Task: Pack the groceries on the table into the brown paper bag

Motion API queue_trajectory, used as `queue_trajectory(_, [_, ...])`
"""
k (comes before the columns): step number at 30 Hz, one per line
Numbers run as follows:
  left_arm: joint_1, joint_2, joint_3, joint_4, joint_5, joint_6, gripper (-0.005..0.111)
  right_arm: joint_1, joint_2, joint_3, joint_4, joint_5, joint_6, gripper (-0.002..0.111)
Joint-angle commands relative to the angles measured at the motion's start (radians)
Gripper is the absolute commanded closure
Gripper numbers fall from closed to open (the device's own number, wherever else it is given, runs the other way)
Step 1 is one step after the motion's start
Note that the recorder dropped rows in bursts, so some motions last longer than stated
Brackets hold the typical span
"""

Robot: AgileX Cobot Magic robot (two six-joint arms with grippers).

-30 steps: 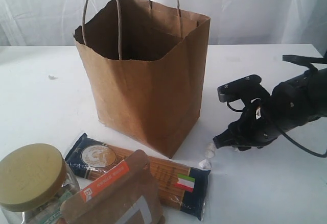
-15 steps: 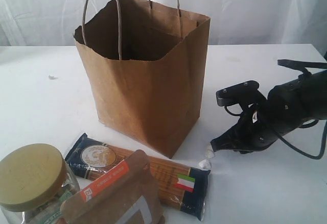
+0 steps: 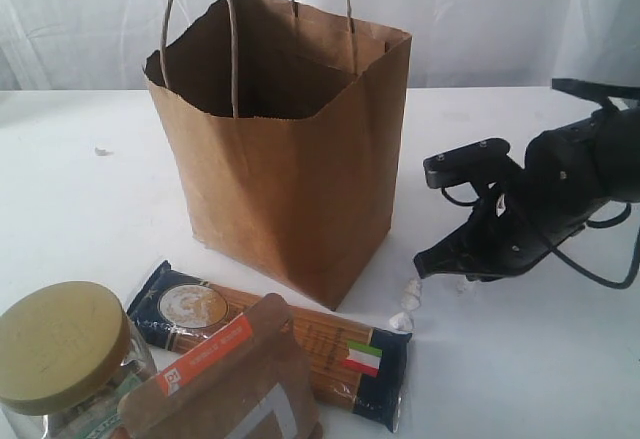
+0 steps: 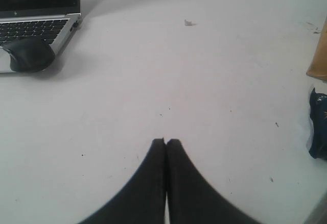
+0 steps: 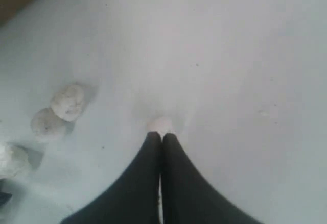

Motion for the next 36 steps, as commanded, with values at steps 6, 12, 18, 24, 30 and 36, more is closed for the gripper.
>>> queue_trajectory(6, [0.001,-0.004,0.004,-0.007,-0.005,-0.001,0.107,-0.006,-0.135,0.008,0.005,0.014,0.0,0.108])
queue_trajectory(12, [0.001,-0.004,0.004,-0.007,-0.005,-0.001,0.107,-0.006,-0.076,0.044,0.012,-0.073,-0.037,0.079])
queue_trajectory(18, [0.001,-0.004,0.004,-0.007,-0.005,-0.001,0.107,-0.006,-0.013,0.031,0.012,-0.102,-0.037,0.066])
queue_trajectory(24, [0.001,-0.004,0.004,-0.007,-0.005,-0.001,0.107,-0.006,0.054,0.031,0.012,-0.112,-0.028,0.066])
queue_trajectory(30, [0.001,-0.004,0.004,-0.007,-0.005,-0.001,0.107,-0.006,0.071,0.031,0.012,-0.14,-0.028,0.068])
queue_trajectory(36, [0.001,-0.004,0.004,-0.007,-0.005,-0.001,0.107,-0.006,0.071,0.031,0.012,-0.128,-0.028,0.089])
